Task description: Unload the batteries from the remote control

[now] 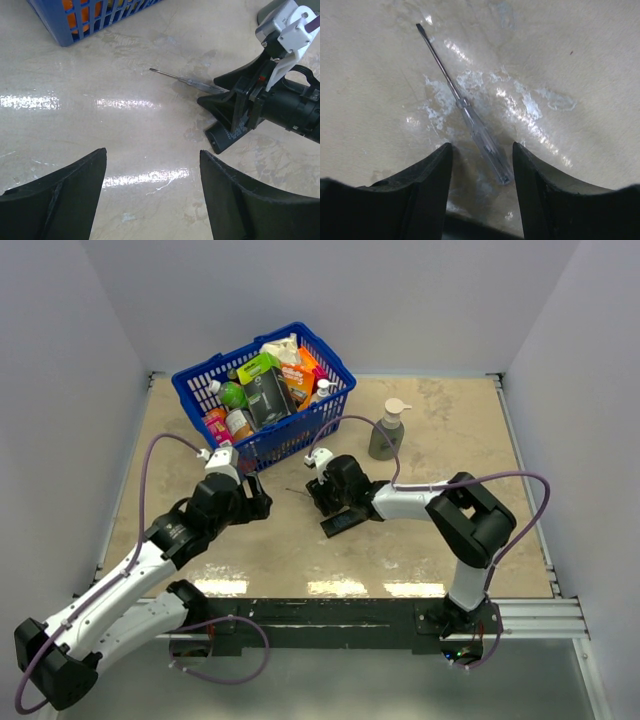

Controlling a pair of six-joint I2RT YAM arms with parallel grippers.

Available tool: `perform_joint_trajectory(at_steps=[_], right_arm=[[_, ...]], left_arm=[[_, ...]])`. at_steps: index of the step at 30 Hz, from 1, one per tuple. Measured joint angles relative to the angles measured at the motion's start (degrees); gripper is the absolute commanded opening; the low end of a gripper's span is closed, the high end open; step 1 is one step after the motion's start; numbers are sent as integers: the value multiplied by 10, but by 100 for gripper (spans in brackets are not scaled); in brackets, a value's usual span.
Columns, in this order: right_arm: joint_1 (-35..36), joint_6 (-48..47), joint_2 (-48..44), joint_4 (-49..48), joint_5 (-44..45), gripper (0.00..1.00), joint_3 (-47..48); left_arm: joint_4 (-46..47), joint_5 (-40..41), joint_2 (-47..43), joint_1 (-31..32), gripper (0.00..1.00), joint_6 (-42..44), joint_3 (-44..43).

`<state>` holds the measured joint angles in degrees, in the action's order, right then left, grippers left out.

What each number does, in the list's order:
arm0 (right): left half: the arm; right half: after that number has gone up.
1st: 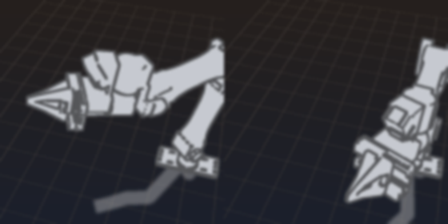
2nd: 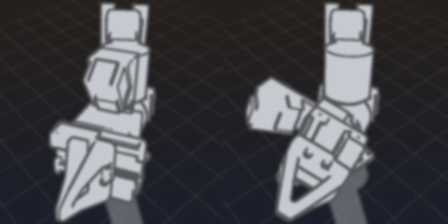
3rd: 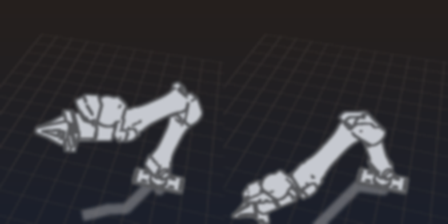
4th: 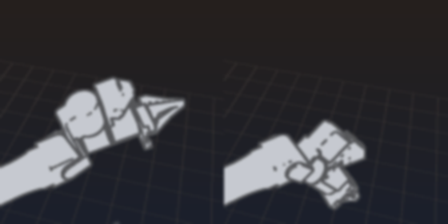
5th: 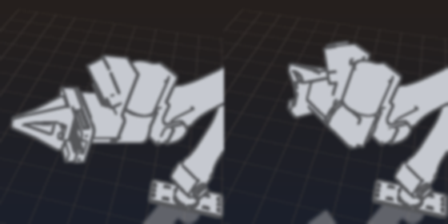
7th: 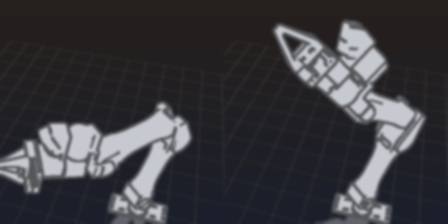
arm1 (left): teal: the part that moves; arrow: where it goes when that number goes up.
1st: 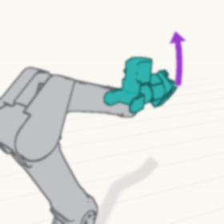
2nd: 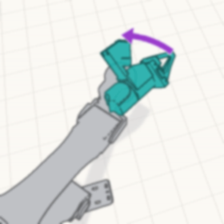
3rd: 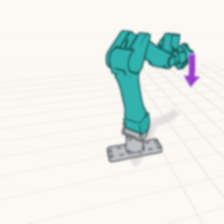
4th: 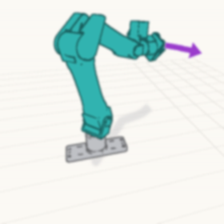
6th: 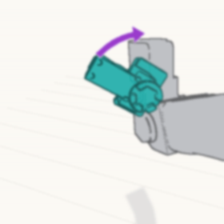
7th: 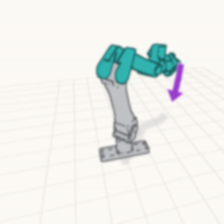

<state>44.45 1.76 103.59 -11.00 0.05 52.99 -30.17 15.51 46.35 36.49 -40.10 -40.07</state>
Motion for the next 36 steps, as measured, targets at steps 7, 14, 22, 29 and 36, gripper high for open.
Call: perform_joint_trajectory(at_steps=[7, 14, 22, 29, 36], right_arm=[[0, -25, 12, 9, 4, 41, 12], [1, -38, 13, 11, 5, 12, 14], [1, -40, -13, 38, 3, 0, 3], [0, -41, -125, 137, -44, 0, 24], [0, -16, -169, 219, -114, 0, 83]], left_arm=[[7, -1, -13, 0, 78, 8, 6], [33, -9, -38, 0, 77, 59, 19], [93, -49, -47, 0, 73, 141, 24], [199, -143, -60, 0, 61, 317, 47], [242, -188, -17, 26, 62, 545, 62]])
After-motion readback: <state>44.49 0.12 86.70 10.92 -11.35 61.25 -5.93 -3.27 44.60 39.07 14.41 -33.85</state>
